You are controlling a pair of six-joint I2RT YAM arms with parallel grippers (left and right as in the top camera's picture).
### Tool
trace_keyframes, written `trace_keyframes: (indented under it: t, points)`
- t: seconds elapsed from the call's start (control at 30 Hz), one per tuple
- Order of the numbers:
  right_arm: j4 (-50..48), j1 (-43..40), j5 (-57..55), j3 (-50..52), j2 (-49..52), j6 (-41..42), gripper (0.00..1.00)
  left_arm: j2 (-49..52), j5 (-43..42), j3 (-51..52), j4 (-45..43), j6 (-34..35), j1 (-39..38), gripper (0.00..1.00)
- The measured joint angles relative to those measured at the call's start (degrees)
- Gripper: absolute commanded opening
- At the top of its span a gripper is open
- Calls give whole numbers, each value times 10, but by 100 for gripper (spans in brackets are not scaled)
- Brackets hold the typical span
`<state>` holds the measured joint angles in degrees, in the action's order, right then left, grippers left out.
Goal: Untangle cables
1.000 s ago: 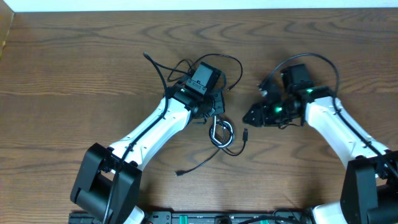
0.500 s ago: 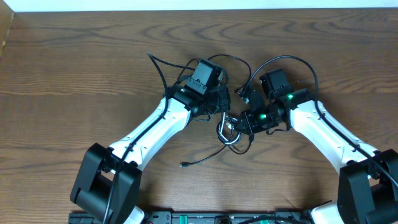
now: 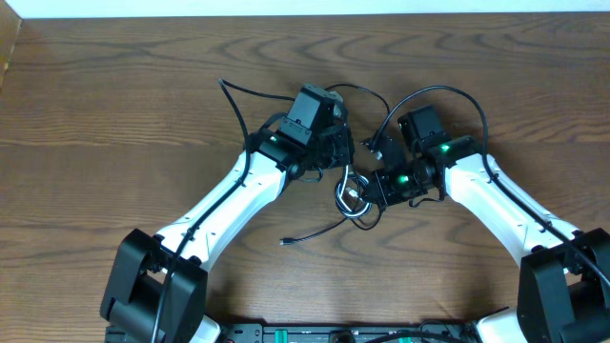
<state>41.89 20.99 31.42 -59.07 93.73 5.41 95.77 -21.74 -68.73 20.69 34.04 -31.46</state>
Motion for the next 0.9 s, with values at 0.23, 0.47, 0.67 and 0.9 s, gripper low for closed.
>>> trace_keyframes:
  t: [0.23, 0.47, 0.67, 0.9]
  points:
    - [19, 0, -33, 0, 0, 4, 1, 0, -4, 0, 23, 0, 22, 7]
    - [33, -12, -53, 0, 0, 1, 9, 0, -4, 0, 61, -16, 72, 7]
    - [33, -60, 40, 0, 0, -36, 9, -1, 44, 0, 96, -30, 108, 8]
    - [15, -70, 83, 0, 0, -31, 25, -1, 36, 0, 90, -29, 106, 7]
